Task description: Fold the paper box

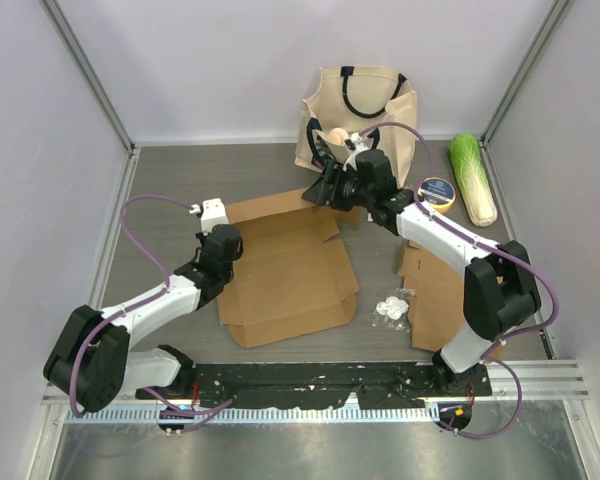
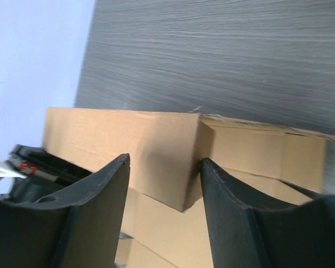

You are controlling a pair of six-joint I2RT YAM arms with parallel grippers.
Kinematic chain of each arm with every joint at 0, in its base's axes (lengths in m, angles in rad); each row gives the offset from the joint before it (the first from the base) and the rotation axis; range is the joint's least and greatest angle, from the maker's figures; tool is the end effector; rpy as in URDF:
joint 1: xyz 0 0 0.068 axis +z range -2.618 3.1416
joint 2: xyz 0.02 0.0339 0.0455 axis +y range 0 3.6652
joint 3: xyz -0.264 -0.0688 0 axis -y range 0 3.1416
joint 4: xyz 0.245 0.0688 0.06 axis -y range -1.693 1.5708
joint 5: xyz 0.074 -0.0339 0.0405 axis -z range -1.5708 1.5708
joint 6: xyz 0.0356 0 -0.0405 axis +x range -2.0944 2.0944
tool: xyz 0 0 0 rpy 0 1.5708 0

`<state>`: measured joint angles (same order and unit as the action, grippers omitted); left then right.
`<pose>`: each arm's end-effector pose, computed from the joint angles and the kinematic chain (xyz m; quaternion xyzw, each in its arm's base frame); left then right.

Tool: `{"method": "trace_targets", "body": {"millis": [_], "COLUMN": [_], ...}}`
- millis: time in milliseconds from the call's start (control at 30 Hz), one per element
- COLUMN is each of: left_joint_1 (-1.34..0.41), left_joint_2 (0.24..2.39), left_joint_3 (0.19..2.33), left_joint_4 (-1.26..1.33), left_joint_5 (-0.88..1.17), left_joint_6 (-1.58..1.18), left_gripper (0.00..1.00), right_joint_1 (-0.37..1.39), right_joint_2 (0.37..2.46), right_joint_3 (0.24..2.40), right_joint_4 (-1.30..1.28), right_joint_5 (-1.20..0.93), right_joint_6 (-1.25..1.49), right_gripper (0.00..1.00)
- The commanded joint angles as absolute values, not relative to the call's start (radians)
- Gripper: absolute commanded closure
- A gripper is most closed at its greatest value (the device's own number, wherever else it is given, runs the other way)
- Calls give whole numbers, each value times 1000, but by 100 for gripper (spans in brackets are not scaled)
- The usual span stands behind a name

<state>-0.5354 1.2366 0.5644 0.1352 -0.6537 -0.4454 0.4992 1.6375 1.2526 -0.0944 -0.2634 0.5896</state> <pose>0.2264 -0.1091 0.2050 -0.1215 0.8296 0.0258 0.5443 0.3321 0.1917 0.2906 -0.0298 0.8496 0.3625 0.3820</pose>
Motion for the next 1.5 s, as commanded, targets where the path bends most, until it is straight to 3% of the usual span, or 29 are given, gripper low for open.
{"method": "trace_targets", "body": {"millis": [0, 100, 167, 200, 300, 333, 433, 500, 567, 600, 667, 700, 733, 767, 800, 867, 1200, 1467], "left_joint_1": [-535, -535, -535, -535, -534, -534, -535, -534, -534, -535, -535, -534, -534, -534, -534, -534, -535, -534], "left_joint_2": [1221, 1218, 1213, 1210, 1209, 1207, 1207, 1210, 1213, 1213, 1215, 1218, 1219, 1221, 1223, 1223, 1229, 1219], "left_joint_3": [584, 581, 580, 578, 577, 574, 571, 571, 569, 569, 569, 571, 569, 571, 571, 574, 578, 568], "left_joint_4": [110, 110, 109, 109, 104, 106, 112, 109, 109, 109, 112, 112, 113, 114, 112, 107, 109, 112], "left_joint_5": [-627, -623, -623, -623, -627, -627, -624, -621, -618, -618, -609, -606, -606, -604, -604, -603, -600, -603], "left_joint_6": [-465, -465, -468, -469, -474, -477, -483, -488, -492, -494, -497, -497, -500, -502, -502, -502, -505, -502], "left_gripper": [100, 100, 100, 100, 100, 100, 100, 100, 100, 100, 100, 100, 100, 100, 100, 100, 100, 100], "right_joint_1": [482, 443, 428, 420, 411, 408, 408, 410, 420, 425, 466, 492, 520, 593, 621, 649, 634, 580], "right_joint_2": [1647, 1644, 1670, 1674, 1661, 1654, 1559, 1463, 1396, 1370, 1328, 1328, 1348, 1362, 1385, 1466, 1669, 1761], "right_joint_3": [1186, 1063, 1023, 1011, 979, 983, 1003, 959, 878, 849, 769, 750, 739, 735, 739, 782, 884, 905], "right_joint_4": [179, 450, 590, 624, 655, 575, 310, 224, 154, 137, 141, 158, 185, 192, 196, 192, 235, 367], "right_joint_5": [-434, -483, -509, -514, -485, -467, -363, -304, -199, -160, -73, -43, -5, 164, 234, 343, 477, 281], "right_joint_6": [847, 1007, 1129, 1158, 1145, 1043, 823, 654, 531, 505, 483, 470, 451, 428, 376, 353, 267, 317], "right_gripper": [46, 69, 93, 99, 99, 94, 33, 25, 24, 24, 37, 57, 66, 74, 87, 99, 99, 99]}}
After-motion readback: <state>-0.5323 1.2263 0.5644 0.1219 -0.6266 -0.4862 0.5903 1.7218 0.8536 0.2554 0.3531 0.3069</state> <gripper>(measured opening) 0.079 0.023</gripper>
